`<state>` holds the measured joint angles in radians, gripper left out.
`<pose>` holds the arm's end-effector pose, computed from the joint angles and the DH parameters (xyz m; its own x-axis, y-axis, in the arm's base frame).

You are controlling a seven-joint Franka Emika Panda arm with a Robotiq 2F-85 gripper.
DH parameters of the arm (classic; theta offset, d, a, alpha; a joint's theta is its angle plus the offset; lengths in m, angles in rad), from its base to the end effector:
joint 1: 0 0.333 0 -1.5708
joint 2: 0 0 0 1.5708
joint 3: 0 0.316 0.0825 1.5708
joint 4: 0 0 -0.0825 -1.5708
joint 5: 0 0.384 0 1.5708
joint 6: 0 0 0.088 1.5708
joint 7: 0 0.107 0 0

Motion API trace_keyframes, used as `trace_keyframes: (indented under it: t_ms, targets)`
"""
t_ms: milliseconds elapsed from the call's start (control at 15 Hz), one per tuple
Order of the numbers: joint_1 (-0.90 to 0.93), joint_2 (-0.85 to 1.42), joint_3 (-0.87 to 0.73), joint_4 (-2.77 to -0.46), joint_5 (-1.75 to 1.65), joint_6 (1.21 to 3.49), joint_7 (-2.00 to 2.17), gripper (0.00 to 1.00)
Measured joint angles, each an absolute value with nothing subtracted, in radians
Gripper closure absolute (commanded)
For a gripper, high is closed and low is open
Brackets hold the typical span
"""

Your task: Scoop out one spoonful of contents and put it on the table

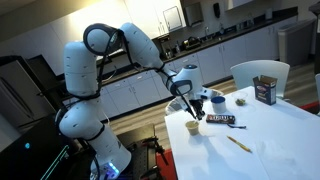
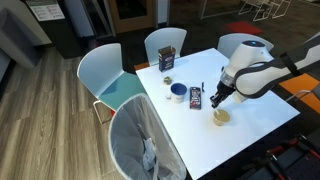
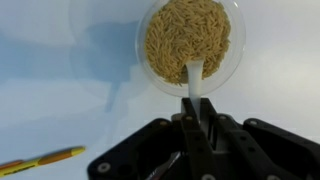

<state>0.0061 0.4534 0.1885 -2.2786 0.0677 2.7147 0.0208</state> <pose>0.5182 0.1044 0.1571 0.9953 0.0946 -0.0184 0.0921 -0.9898 -0.1088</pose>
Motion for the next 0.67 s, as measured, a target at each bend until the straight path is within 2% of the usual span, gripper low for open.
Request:
trace_keyframes:
  t_ms: [667]
  targets:
    - [0.011,0.435,0.173,-2.295,0.068,2.715,0.022,0.97]
